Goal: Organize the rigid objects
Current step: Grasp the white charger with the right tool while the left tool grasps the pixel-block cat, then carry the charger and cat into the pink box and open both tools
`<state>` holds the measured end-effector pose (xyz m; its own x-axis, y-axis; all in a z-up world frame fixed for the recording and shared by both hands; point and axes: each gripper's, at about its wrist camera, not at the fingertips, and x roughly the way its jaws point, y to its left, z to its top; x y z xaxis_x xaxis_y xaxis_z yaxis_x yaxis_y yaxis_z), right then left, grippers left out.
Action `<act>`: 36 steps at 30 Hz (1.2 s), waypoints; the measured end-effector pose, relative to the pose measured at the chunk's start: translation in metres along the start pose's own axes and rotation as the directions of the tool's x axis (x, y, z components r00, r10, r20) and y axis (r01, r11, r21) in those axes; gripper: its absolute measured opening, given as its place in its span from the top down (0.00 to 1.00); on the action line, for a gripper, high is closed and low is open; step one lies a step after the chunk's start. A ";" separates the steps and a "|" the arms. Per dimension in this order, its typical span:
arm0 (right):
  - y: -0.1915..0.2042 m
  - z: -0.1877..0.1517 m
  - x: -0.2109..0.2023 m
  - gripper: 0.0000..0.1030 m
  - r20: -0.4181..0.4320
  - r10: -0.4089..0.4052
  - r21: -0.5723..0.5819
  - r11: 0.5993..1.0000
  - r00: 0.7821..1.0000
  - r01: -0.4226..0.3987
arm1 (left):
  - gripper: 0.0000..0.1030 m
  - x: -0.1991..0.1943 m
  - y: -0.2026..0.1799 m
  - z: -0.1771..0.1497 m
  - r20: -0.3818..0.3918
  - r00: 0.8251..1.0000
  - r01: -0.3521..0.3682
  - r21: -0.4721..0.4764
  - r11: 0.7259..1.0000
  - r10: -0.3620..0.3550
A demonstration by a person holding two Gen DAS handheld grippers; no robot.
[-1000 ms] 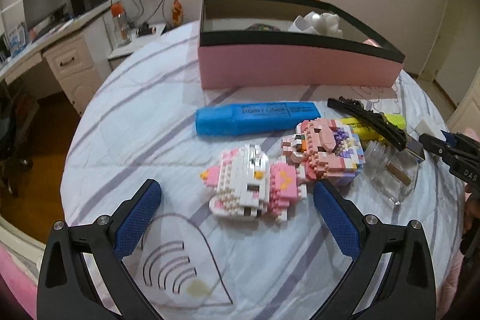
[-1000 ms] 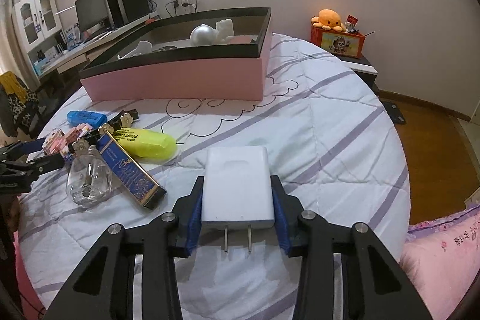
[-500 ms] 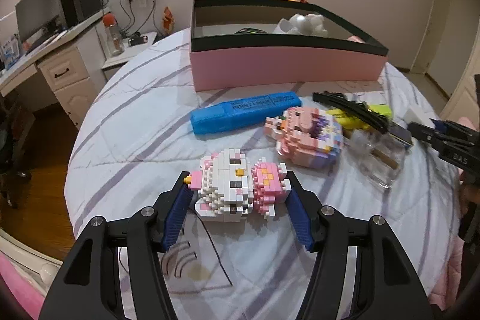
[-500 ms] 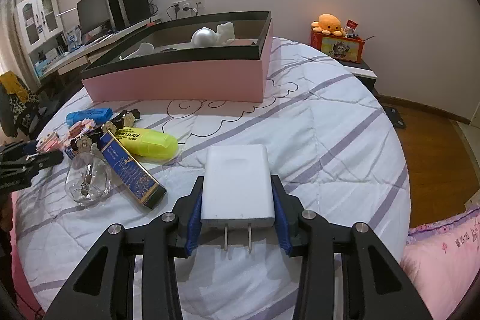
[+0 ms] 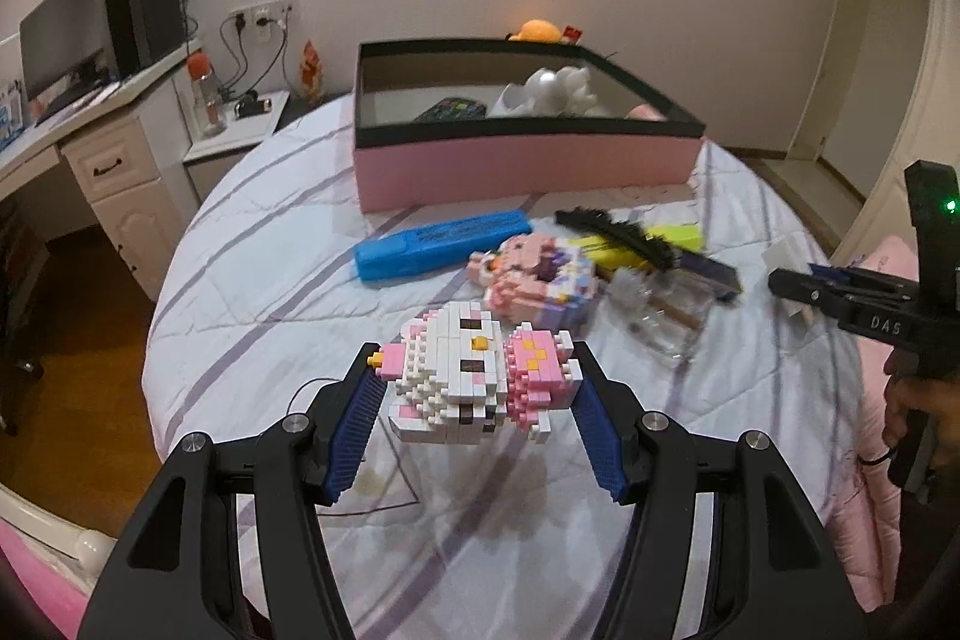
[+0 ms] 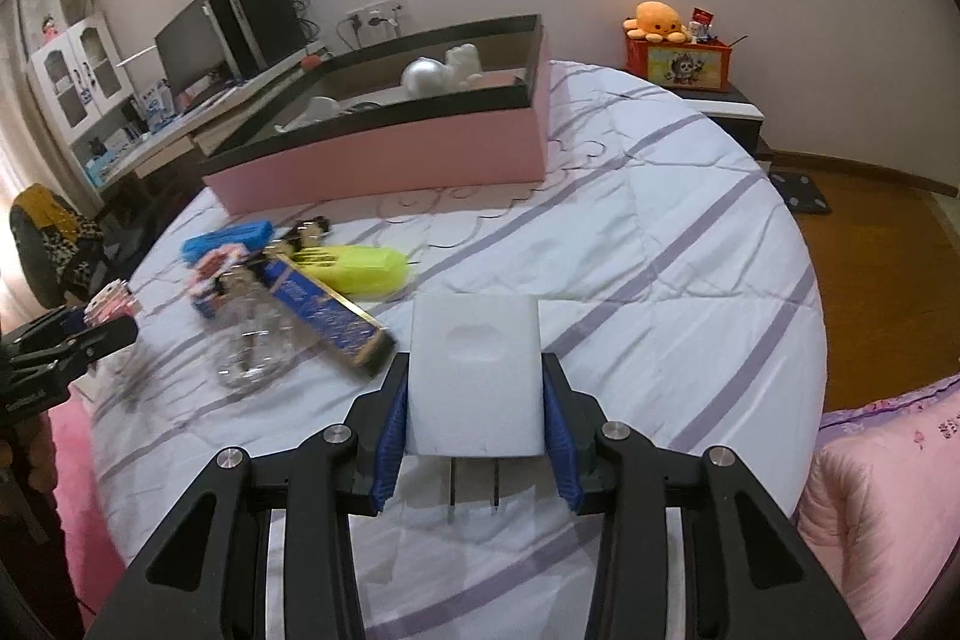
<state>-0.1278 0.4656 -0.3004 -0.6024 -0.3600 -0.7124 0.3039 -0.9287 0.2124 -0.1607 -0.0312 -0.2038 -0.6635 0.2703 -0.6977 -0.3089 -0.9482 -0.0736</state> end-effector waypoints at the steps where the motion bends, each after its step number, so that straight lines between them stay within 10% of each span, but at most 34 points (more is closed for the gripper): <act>1: 0.002 -0.001 -0.003 0.60 -0.002 0.008 -0.003 1.000 1.000 -0.008 | 0.40 -0.003 -0.002 0.001 0.006 1.000 -0.001 0.005 1.000 0.001; 36: 0.047 0.047 -0.028 0.60 0.047 0.137 -0.144 0.981 0.989 -0.129 | 0.40 -0.006 -0.029 0.076 0.088 0.996 -0.014 0.159 0.987 0.000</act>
<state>-0.1317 0.4280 -0.2391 -0.5889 -0.4878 -0.6444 0.4821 -0.8520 0.2044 -0.1995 0.0071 -0.1430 -0.7207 0.2840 -0.6324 -0.4044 -0.9132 0.0507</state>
